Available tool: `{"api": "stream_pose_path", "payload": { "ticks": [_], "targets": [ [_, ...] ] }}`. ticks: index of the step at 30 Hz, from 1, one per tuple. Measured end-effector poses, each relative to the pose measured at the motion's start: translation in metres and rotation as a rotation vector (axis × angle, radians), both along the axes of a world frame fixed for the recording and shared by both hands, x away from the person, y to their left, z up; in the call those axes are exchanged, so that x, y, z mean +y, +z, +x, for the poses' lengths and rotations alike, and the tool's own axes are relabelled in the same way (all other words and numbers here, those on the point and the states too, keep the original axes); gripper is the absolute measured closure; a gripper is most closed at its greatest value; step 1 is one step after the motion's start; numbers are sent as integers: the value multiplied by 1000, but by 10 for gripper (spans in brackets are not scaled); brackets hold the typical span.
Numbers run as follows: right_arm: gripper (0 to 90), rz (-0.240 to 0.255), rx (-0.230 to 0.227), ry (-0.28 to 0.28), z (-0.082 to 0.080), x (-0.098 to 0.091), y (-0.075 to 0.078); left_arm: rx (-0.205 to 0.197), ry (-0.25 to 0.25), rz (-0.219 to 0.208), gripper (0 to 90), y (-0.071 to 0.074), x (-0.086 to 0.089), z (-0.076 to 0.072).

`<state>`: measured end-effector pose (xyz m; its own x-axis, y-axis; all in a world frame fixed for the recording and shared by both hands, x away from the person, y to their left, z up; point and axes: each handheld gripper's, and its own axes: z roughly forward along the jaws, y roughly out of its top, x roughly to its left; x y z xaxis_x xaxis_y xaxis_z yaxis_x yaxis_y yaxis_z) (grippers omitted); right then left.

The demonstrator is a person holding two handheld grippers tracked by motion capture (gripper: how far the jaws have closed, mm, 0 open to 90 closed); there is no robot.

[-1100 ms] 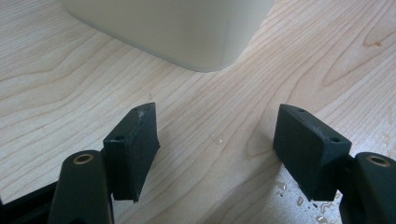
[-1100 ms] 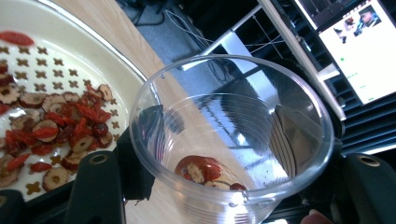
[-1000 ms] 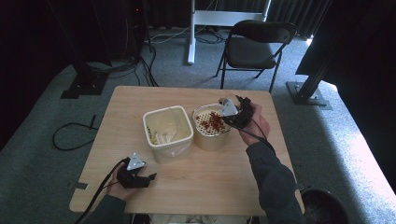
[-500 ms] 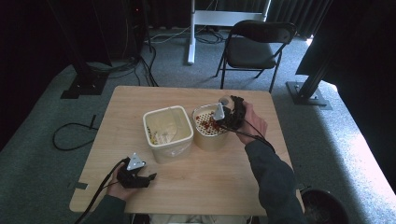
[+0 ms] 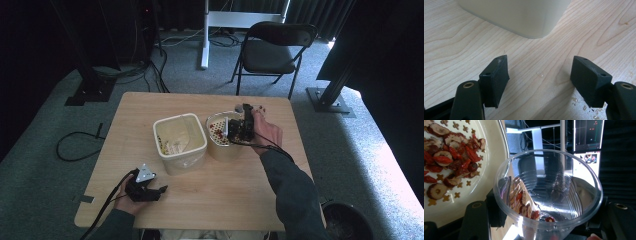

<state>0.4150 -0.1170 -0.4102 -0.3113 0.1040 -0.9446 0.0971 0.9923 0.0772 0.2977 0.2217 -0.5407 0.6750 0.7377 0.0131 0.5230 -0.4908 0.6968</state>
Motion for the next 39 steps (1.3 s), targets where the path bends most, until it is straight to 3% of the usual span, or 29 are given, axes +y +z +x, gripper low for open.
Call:
{"api": "stream_pose_path", "payload": {
  "ticks": [10,39],
  "targets": [
    [354,-114,-33,2,-2,3,-6,1,2,-3,313,0,0,0],
    [354,-228,-68,27,-8,7,-7,-1,3,-5,313,0,0,0]
  ]
}}
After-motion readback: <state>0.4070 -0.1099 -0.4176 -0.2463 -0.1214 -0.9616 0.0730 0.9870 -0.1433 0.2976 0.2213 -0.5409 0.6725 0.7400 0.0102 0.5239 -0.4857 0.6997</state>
